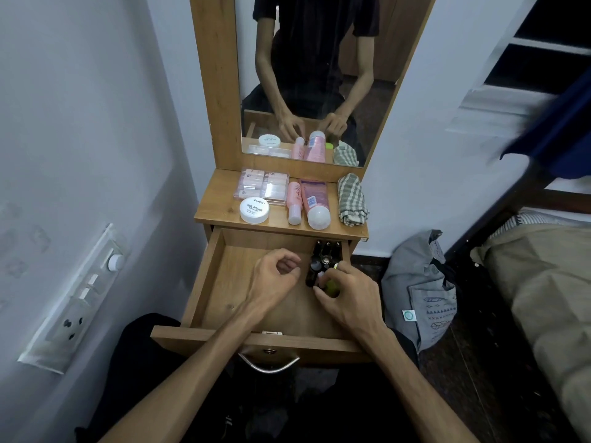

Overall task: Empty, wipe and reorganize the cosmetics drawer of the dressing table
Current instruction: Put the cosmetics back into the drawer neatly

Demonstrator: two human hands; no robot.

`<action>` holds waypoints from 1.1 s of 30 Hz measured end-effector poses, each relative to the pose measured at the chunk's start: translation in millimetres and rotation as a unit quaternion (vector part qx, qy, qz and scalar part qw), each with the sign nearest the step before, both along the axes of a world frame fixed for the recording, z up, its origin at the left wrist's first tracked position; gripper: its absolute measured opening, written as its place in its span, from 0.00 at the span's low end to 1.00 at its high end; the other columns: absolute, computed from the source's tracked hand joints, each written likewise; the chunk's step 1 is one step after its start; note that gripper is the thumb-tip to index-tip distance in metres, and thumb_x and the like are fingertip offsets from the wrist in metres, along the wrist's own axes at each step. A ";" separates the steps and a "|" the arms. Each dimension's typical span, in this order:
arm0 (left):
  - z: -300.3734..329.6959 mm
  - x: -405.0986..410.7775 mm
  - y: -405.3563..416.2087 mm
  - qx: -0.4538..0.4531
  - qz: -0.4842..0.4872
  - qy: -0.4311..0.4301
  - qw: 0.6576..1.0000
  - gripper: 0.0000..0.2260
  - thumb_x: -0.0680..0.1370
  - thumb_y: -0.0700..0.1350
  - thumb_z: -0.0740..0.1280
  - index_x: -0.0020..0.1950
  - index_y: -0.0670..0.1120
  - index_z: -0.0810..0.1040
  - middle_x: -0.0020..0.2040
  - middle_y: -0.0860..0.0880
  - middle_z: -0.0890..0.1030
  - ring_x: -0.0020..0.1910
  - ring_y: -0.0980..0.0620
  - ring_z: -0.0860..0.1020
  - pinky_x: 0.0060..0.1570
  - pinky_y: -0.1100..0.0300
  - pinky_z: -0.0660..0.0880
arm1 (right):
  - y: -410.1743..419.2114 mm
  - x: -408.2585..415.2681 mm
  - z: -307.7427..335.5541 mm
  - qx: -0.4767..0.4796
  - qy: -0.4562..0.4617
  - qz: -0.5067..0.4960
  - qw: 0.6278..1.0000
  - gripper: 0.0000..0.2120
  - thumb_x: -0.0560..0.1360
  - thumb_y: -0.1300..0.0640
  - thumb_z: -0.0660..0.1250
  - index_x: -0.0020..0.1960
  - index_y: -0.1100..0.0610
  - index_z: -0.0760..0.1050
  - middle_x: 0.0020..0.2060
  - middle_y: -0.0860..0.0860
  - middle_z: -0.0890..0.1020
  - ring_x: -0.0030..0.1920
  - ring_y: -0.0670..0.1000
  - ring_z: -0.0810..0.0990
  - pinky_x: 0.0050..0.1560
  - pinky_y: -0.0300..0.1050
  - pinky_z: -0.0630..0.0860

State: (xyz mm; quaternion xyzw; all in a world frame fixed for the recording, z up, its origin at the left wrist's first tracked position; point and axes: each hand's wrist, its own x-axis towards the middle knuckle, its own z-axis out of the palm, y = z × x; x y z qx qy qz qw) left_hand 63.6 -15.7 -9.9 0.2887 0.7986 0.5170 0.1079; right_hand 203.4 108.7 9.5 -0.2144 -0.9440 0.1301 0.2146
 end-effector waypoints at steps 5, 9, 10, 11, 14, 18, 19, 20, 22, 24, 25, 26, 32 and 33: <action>23.3 -10.1 -17.8 0.070 0.065 0.040 0.995 0.06 0.74 0.36 0.72 0.44 0.46 0.85 0.40 0.53 0.83 0.39 0.58 0.78 0.37 0.71 0.73 | -5.9 -13.4 16.4 -0.017 0.055 0.018 0.998 0.05 0.71 0.51 0.77 0.41 0.49 0.82 0.37 0.42 0.78 0.35 0.41 0.74 0.35 0.26 0.63; 39.8 -32.9 -31.4 0.099 0.103 0.053 0.988 0.05 0.75 0.38 0.71 0.44 0.46 0.84 0.37 0.55 0.81 0.38 0.59 0.78 0.38 0.71 0.73 | -9.8 -34.4 34.0 -0.049 0.083 0.028 0.995 0.02 0.73 0.51 0.73 0.43 0.48 0.82 0.36 0.41 0.77 0.35 0.41 0.74 0.36 0.31 0.67; 44.0 -39.9 -33.3 0.104 0.115 0.048 0.987 0.04 0.75 0.38 0.71 0.44 0.46 0.84 0.36 0.56 0.81 0.36 0.60 0.77 0.37 0.72 0.72 | -9.8 -41.1 37.7 -0.056 0.086 0.032 0.994 0.02 0.73 0.51 0.73 0.43 0.48 0.83 0.36 0.40 0.77 0.35 0.41 0.74 0.37 0.31 0.67; 48.8 -47.1 -34.8 0.107 0.127 0.044 0.985 0.04 0.75 0.38 0.71 0.43 0.46 0.84 0.36 0.56 0.80 0.36 0.61 0.77 0.37 0.72 0.71 | -9.9 -48.2 42.0 -0.064 0.088 0.034 0.993 0.02 0.74 0.51 0.72 0.44 0.48 0.83 0.36 0.40 0.77 0.36 0.41 0.74 0.37 0.31 0.67; 62.7 -70.8 -38.1 0.117 0.157 0.052 0.979 0.04 0.75 0.38 0.71 0.44 0.45 0.85 0.38 0.53 0.83 0.36 0.61 0.77 0.38 0.71 0.73 | -9.9 -71.9 54.5 -0.090 0.094 0.029 0.991 0.05 0.74 0.52 0.71 0.49 0.49 0.85 0.38 0.41 0.81 0.37 0.40 0.76 0.39 0.31 0.71; 78.7 -106.2 -38.6 0.081 0.182 0.046 0.979 0.05 0.76 0.41 0.69 0.45 0.47 0.85 0.41 0.53 0.84 0.40 0.59 0.79 0.40 0.70 0.74 | -3.9 -115.0 72.3 -0.081 0.083 0.001 0.993 0.11 0.75 0.52 0.69 0.55 0.52 0.85 0.40 0.43 0.84 0.38 0.41 0.78 0.40 0.38 0.75; 82.1 -114.7 -37.9 0.062 0.189 0.037 0.979 0.05 0.76 0.41 0.69 0.45 0.47 0.84 0.41 0.53 0.84 0.41 0.57 0.80 0.40 0.69 0.73 | -0.7 -126.9 75.7 -0.075 0.074 -0.006 0.994 0.12 0.75 0.52 0.68 0.57 0.52 0.84 0.40 0.44 0.84 0.39 0.42 0.78 0.42 0.40 0.78; 84.4 -123.6 -36.9 0.041 0.195 0.025 0.980 0.05 0.76 0.42 0.68 0.45 0.48 0.84 0.42 0.53 0.83 0.42 0.55 0.80 0.40 0.68 0.73 | 2.5 -138.2 78.6 -0.068 0.065 -0.011 0.995 0.14 0.75 0.51 0.67 0.58 0.52 0.83 0.42 0.44 0.85 0.40 0.42 0.79 0.43 0.44 0.80; 85.4 -140.5 -34.4 -0.007 0.196 0.001 0.980 0.05 0.76 0.44 0.68 0.45 0.50 0.83 0.43 0.53 0.83 0.45 0.53 0.80 0.44 0.62 0.74 | 8.3 -158.0 85.0 -0.054 0.035 -0.017 0.998 0.18 0.73 0.49 0.65 0.61 0.52 0.81 0.47 0.46 0.86 0.44 0.46 0.81 0.45 0.48 0.82; 83.9 -153.7 -31.6 -0.050 0.187 -0.021 0.981 0.05 0.75 0.46 0.68 0.44 0.50 0.84 0.46 0.53 0.84 0.48 0.51 0.80 0.51 0.57 0.77 | 13.3 -175.5 92.4 -0.053 -0.005 -0.017 0.998 0.19 0.72 0.52 0.65 0.62 0.55 0.79 0.49 0.51 0.86 0.46 0.52 0.82 0.45 0.49 0.80; 82.1 -159.8 -29.8 -0.066 0.182 -0.031 0.981 0.07 0.75 0.47 0.68 0.43 0.48 0.85 0.46 0.53 0.85 0.48 0.50 0.80 0.52 0.55 0.78 | 14.3 -185.0 95.2 -0.054 -0.026 -0.020 0.998 0.18 0.72 0.53 0.65 0.61 0.56 0.78 0.48 0.52 0.85 0.46 0.54 0.81 0.43 0.49 0.78; 80.8 -163.8 -27.8 -0.081 0.175 -0.038 0.980 0.08 0.74 0.48 0.68 0.42 0.47 0.85 0.45 0.53 0.85 0.48 0.50 0.81 0.51 0.54 0.79 | 16.1 -193.4 96.8 -0.055 -0.044 -0.023 0.997 0.17 0.72 0.54 0.64 0.59 0.56 0.78 0.47 0.53 0.84 0.46 0.56 0.80 0.41 0.48 0.75; 74.4 -180.5 -12.5 -0.134 0.132 -0.036 0.981 0.15 0.75 0.52 0.67 0.41 0.42 0.86 0.40 0.45 0.85 0.43 0.44 0.83 0.43 0.50 0.80 | 20.0 -230.1 94.6 -0.038 -0.157 -0.056 0.985 0.10 0.76 0.52 0.63 0.54 0.56 0.72 0.50 0.57 0.82 0.49 0.59 0.76 0.57 0.55 0.70; 74.2 -182.0 -9.9 -0.136 0.128 -0.035 0.982 0.15 0.75 0.53 0.68 0.41 0.41 0.85 0.40 0.45 0.85 0.42 0.44 0.83 0.40 0.50 0.79 | 19.5 -233.3 93.6 -0.040 -0.170 -0.057 0.983 0.09 0.76 0.51 0.63 0.53 0.55 0.70 0.51 0.57 0.82 0.52 0.60 0.77 0.63 0.58 0.68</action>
